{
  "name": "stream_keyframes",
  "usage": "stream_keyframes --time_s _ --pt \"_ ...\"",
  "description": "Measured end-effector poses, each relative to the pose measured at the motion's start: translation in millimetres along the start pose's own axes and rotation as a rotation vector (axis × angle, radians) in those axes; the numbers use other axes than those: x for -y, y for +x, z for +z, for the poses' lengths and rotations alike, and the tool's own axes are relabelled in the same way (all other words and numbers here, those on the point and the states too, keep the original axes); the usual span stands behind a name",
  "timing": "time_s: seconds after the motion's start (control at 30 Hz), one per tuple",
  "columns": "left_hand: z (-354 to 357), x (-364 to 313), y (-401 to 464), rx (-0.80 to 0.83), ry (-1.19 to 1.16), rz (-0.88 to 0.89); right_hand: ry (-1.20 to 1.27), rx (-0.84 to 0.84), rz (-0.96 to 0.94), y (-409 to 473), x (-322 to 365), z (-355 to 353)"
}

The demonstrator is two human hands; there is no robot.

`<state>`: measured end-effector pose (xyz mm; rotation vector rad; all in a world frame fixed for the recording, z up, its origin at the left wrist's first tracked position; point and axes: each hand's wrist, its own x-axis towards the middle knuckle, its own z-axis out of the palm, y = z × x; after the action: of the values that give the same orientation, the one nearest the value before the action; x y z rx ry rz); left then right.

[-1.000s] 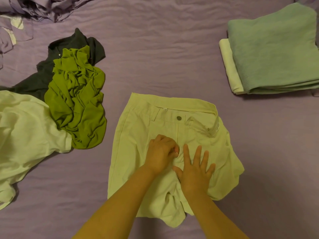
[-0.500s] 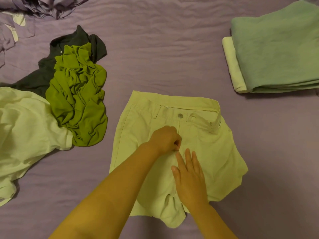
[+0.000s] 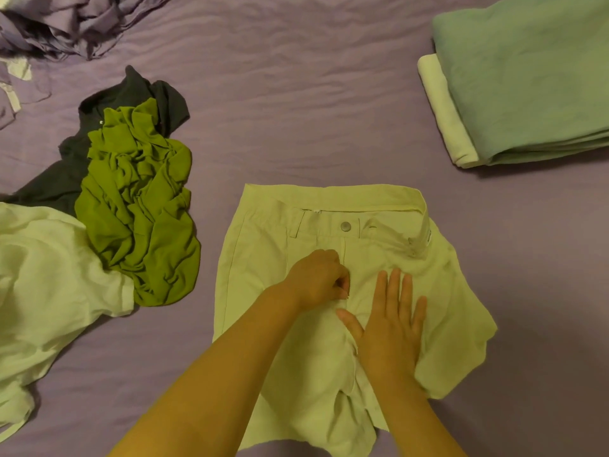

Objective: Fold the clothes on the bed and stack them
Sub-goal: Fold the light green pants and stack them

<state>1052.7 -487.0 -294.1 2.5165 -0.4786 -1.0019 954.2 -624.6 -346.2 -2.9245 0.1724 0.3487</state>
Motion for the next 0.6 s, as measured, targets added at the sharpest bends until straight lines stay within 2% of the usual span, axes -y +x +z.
stream_keyframes --time_s 0.23,0.43,0.6 --pt "-1.1 -8.2 1.6 -0.088 0.225 0.049 0.002 0.068 0.03 4.0 3.8 0.7" --pt "-12.9 -8.9 9.5 -0.08 0.224 0.019 0.02 0.063 0.024 3.9 2.4 1.5" --pt "-20.6 -10.5 13.8 -0.144 0.219 -0.011 0.016 0.052 0.022 4.2 1.4 1.8"
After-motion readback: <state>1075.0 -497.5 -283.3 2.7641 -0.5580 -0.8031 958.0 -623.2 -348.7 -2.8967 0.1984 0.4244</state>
